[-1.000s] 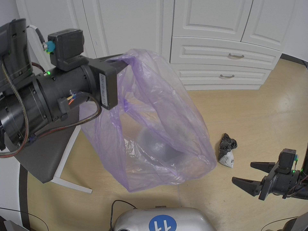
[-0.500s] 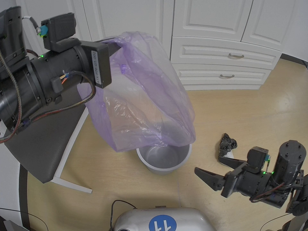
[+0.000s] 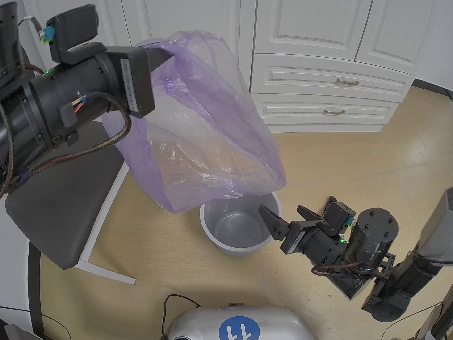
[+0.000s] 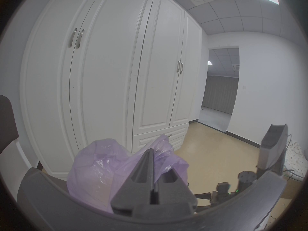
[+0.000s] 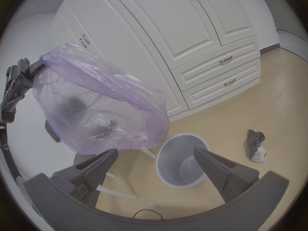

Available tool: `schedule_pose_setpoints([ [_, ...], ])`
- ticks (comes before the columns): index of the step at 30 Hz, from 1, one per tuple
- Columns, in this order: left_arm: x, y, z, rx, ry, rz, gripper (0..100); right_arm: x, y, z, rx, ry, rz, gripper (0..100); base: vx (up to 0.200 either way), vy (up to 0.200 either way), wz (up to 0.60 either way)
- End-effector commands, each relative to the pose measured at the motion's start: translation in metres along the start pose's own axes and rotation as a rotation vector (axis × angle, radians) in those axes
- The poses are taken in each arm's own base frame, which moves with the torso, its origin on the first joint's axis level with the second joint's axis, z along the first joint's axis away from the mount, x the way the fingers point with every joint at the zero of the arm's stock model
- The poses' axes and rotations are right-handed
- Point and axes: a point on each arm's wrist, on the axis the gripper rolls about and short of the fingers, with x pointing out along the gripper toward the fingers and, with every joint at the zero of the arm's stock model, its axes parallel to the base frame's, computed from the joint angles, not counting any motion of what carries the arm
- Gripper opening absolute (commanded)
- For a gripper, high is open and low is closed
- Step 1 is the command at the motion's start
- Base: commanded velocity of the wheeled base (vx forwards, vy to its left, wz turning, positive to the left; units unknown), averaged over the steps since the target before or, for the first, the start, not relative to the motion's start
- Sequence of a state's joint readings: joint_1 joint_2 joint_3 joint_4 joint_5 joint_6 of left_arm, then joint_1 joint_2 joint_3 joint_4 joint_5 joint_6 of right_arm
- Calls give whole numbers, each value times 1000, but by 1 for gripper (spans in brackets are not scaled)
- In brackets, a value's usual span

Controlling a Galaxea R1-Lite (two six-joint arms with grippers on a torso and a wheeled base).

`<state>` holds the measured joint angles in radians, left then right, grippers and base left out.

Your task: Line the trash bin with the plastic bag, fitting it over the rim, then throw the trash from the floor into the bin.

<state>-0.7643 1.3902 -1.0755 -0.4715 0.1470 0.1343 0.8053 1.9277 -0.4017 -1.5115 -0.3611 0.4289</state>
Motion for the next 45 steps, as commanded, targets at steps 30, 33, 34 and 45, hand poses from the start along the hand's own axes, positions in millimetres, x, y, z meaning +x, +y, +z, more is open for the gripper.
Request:
schedule_pose_setpoints([
  [30,-22,-13,-8,-58,40,-69,0,29,-20,4,64,-37,37,0,0,0,0],
  [33,-25,-8,-14,-83,58,-49,0,18,-18,12,62,-34,75,0,0,0,0],
  [34,-27,-7,-17,-92,67,-46,0,14,-18,16,63,-38,82,0,0,0,0],
  [45,-42,-8,-43,-98,157,-50,0,-15,-32,57,17,-46,82,0,0,0,0],
])
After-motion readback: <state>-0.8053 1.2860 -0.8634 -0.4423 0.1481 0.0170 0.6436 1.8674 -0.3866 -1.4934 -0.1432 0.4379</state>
